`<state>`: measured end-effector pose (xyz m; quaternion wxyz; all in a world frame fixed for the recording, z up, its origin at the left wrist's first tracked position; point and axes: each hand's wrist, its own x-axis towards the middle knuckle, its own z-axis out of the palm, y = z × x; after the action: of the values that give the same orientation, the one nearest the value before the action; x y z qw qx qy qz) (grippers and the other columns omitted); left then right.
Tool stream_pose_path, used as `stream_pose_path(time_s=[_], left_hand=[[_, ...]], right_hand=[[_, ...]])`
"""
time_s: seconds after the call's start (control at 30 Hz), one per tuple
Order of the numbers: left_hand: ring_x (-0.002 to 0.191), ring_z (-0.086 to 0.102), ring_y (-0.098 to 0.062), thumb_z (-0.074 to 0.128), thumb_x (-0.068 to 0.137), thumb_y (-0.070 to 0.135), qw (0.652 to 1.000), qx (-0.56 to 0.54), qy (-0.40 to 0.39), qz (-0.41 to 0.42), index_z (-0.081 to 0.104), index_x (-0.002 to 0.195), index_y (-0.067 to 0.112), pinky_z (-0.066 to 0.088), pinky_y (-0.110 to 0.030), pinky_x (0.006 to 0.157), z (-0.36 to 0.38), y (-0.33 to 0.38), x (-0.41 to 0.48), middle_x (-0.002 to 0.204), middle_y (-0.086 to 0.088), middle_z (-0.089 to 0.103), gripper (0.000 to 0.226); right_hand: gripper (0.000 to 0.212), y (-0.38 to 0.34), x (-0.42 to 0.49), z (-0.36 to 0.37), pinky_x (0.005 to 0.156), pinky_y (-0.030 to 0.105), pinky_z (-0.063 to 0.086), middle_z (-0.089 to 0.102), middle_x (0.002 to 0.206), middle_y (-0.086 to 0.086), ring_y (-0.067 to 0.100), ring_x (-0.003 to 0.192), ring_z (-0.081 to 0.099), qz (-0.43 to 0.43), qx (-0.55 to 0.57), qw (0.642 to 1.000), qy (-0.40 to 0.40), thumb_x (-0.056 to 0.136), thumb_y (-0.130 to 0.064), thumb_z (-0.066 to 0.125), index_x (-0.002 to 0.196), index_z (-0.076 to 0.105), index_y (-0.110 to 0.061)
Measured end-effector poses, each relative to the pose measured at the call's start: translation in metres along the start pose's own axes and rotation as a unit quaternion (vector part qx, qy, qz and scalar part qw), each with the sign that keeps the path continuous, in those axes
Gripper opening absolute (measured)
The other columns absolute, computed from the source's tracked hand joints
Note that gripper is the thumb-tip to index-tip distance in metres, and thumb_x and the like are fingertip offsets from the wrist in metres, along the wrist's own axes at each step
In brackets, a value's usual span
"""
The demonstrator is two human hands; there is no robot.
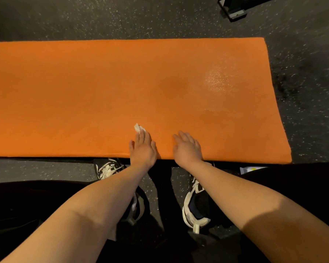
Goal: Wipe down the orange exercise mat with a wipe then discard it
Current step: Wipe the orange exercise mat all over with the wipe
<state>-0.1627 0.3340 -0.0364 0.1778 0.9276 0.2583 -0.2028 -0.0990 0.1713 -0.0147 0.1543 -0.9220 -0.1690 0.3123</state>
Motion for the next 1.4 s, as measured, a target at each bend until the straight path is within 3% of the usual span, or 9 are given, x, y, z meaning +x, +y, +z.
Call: stream_pose_path(time_s=[0.17, 0.3, 0.37, 0.47, 0.53, 0.8, 1.07, 1.3, 1.4], left_hand=[[0.154, 0.012, -0.022, 0.024, 0.11, 0.034, 0.991, -0.069, -0.012, 0.114, 0.026, 0.158, 0.01, 0.008, -0.037, 0.124, 0.017, 0.046, -0.016, 0.166, -0.009, 0.018, 0.054], [0.154, 0.014, -0.018, 0.027, 0.109, 0.031, 0.978, -0.067, -0.032, 0.194, 0.024, 0.159, 0.015, 0.007, -0.037, 0.125, 0.021, 0.058, -0.023, 0.166, -0.003, 0.02, 0.052], [0.154, 0.011, -0.016, 0.027, 0.108, 0.031, 0.983, -0.012, -0.011, 0.183, 0.02, 0.16, 0.018, 0.004, -0.042, 0.125, 0.019, 0.046, -0.016, 0.167, -0.001, 0.016, 0.054], [0.155, 0.0, -0.018, 0.024, 0.105, 0.033, 0.999, 0.013, -0.006, 0.046, 0.01, 0.161, 0.017, -0.002, -0.048, 0.124, 0.009, 0.032, -0.006, 0.169, -0.001, 0.001, 0.059], [0.155, -0.002, -0.021, 0.023, 0.105, 0.032, 1.0, 0.002, -0.014, 0.016, 0.009, 0.16, 0.014, 0.001, -0.048, 0.124, 0.009, 0.035, -0.007, 0.169, -0.004, -0.002, 0.06], [0.154, 0.006, -0.009, 0.028, 0.107, 0.023, 0.973, -0.045, -0.044, 0.223, 0.019, 0.16, 0.019, -0.009, -0.035, 0.122, 0.022, 0.072, -0.042, 0.168, 0.003, 0.014, 0.055], [0.155, -0.007, -0.022, 0.019, 0.108, 0.036, 0.997, 0.02, -0.055, 0.05, 0.003, 0.161, 0.014, 0.001, -0.047, 0.124, 0.01, 0.036, -0.027, 0.168, -0.004, -0.011, 0.06], [0.155, -0.001, -0.016, 0.03, 0.107, 0.027, 0.968, 0.025, -0.102, 0.226, 0.003, 0.161, 0.016, -0.001, -0.042, 0.124, 0.014, 0.072, -0.045, 0.169, -0.001, -0.001, 0.062], [0.155, -0.001, -0.014, 0.026, 0.108, 0.032, 0.977, 0.03, -0.083, 0.192, 0.004, 0.161, 0.017, -0.001, -0.048, 0.124, 0.007, 0.055, -0.035, 0.169, 0.001, -0.002, 0.06]], right_hand=[[0.051, 0.016, -0.006, -0.003, 0.126, 0.043, 0.004, 0.013, 0.169, 0.0, 0.021, 0.156, 0.003, 0.034, 0.01, 0.999, 0.029, 0.107, -0.035, 0.034, 0.158, 0.031, -0.027], [0.052, 0.023, -0.017, -0.001, 0.126, 0.046, -0.001, 0.008, 0.17, -0.003, 0.02, 0.156, -0.002, 0.044, -0.015, 0.999, 0.025, 0.109, -0.037, 0.027, 0.16, 0.023, -0.029], [0.053, 0.024, -0.021, 0.0, 0.126, 0.047, -0.001, 0.007, 0.17, -0.002, 0.02, 0.156, -0.002, 0.042, -0.02, 0.999, 0.022, 0.109, -0.032, 0.027, 0.161, 0.02, -0.027], [0.055, 0.022, -0.022, -0.005, 0.126, 0.047, -0.001, 0.007, 0.17, -0.001, 0.021, 0.156, -0.002, 0.05, -0.027, 0.998, 0.011, 0.108, -0.027, 0.03, 0.161, 0.019, -0.026], [0.055, 0.019, -0.022, -0.006, 0.126, 0.048, 0.0, 0.005, 0.17, -0.002, 0.022, 0.156, -0.003, 0.055, -0.028, 0.998, 0.003, 0.108, -0.028, 0.031, 0.161, 0.018, -0.026], [0.051, 0.042, -0.029, -0.016, 0.126, 0.042, 0.006, 0.011, 0.17, 0.001, 0.02, 0.156, 0.004, 0.049, 0.013, 0.999, 0.016, 0.108, -0.037, 0.037, 0.158, 0.03, -0.028], [0.055, 0.027, -0.032, -0.009, 0.126, 0.047, 0.002, 0.005, 0.17, 0.002, 0.025, 0.156, -0.002, 0.068, -0.024, 0.997, -0.007, 0.107, -0.027, 0.034, 0.161, 0.02, -0.024], [0.048, 0.032, -0.029, -0.018, 0.125, 0.044, 0.008, 0.015, 0.169, -0.001, 0.022, 0.156, 0.006, 0.062, 0.005, 0.998, 0.004, 0.109, -0.034, 0.031, 0.157, 0.032, -0.027], [0.048, 0.038, -0.031, -0.021, 0.124, 0.042, 0.01, 0.017, 0.169, -0.002, 0.021, 0.156, 0.008, 0.055, 0.012, 0.998, 0.007, 0.109, -0.027, 0.034, 0.157, 0.033, -0.024]])
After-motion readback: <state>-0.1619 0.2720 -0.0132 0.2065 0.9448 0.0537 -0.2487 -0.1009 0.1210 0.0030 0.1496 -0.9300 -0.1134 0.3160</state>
